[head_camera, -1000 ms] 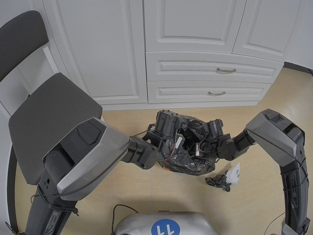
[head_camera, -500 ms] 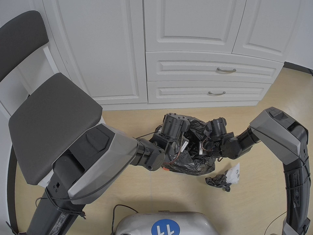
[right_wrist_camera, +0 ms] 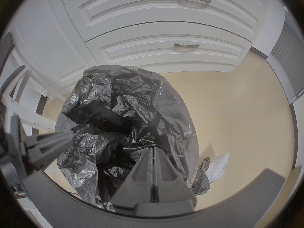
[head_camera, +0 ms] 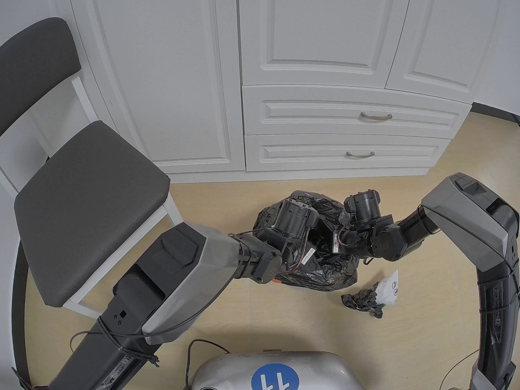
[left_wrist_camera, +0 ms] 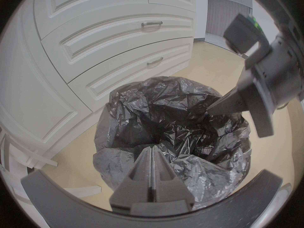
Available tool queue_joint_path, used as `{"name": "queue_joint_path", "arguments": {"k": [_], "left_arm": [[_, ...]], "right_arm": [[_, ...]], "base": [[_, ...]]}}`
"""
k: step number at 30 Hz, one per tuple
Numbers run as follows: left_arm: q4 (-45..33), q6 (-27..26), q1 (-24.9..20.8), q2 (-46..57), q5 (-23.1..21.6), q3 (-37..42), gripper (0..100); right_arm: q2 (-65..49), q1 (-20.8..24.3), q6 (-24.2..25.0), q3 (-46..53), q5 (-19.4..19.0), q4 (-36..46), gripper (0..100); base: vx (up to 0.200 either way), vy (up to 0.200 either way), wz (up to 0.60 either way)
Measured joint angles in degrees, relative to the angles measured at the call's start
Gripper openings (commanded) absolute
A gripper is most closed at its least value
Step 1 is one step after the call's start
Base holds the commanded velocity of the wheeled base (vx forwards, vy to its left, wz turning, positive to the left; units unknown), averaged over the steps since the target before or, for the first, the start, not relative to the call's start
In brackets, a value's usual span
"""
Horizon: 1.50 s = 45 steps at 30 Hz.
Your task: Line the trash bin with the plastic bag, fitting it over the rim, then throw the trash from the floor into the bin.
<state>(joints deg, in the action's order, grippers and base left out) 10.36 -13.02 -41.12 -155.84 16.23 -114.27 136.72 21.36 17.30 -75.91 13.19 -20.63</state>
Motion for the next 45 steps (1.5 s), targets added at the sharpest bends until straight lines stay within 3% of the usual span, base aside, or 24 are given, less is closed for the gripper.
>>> {"name": "queue_joint_path", "arguments": {"k": [9,21,32,35,40,45], "left_arm": [[12.8,0.0,1.9,-3.1,0.2,-0.3,0],[14.3,0.3,5.2,-4.6,2.3,-0.3,0],[15.5,0.4,5.3,-4.2,2.2,-0.3,0],[15.5,0.8,5.1,-4.0,2.2,-0.3,0],[14.9,2.1,2.7,-2.8,2.4,-0.3,0],[14.7,2.8,0.6,0.0,2.4,0.7,0]], "right_arm": [[-1.3,0.1,0.0,0.7,0.0,0.0,0],[-1.9,0.2,-0.7,1.8,0.1,0.1,0],[-2.1,-1.2,-8.2,5.5,0.2,-0.3,0],[-2.6,-1.5,-7.6,6.2,-1.1,-1.1,0],[-6.4,-0.7,-4.0,8.6,-8.0,-3.7,0],[-12.0,-0.2,-2.7,12.0,-10.6,-4.6,0]], "base": [[0.000,0.000,0.00],[0.000,0.000,0.00],[0.000,0.000,0.00],[0.000,0.000,0.00],[0.000,0.000,0.00],[0.000,0.000,0.00]]}}
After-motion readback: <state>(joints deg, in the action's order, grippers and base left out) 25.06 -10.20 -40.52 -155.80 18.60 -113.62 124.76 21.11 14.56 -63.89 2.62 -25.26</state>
